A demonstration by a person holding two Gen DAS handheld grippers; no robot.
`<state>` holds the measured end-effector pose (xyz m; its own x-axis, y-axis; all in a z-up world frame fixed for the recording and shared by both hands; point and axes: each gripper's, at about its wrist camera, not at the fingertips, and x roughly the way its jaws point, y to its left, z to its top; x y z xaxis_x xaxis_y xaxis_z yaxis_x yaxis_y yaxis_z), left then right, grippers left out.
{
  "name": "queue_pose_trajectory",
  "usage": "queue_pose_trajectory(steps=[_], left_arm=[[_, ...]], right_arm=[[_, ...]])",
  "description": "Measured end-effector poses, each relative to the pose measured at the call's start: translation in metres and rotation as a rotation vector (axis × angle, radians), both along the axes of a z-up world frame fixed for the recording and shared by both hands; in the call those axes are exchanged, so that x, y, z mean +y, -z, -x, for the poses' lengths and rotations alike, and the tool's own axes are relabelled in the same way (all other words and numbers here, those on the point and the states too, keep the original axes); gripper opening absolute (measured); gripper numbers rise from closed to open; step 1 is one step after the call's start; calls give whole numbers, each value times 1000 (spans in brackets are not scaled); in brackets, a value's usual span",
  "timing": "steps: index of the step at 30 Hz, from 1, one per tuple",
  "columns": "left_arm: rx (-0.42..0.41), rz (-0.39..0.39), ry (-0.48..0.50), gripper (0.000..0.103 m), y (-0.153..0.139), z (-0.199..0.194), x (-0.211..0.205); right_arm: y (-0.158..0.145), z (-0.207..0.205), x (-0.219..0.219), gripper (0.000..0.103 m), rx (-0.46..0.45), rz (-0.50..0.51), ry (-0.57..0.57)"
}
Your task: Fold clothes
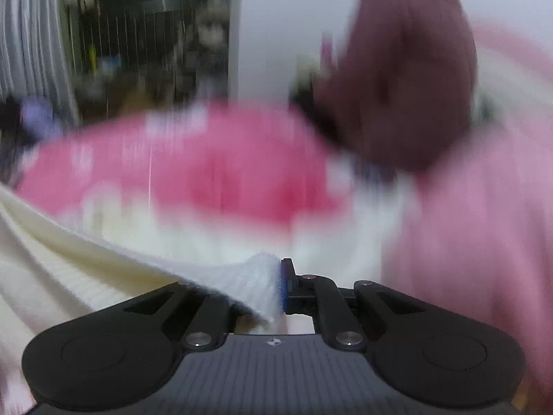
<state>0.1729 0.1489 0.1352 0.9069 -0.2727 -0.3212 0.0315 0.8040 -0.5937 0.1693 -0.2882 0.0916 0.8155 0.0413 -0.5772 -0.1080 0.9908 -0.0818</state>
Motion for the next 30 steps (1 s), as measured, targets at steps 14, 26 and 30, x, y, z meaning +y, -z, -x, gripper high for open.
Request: queue_pose_trajectory(steps=[14,26,30], left_arm=[[-464,-232,79,8,-188,158,7],[134,-349,489,8,70,273,-32],[377,-377,630,8,157,266,-42]], right_arm=[[-204,37,17,7,-558,-67,-154],[62,233,-59,7,-140,-68,-122],[122,261,-57,7,0,-20,-109]])
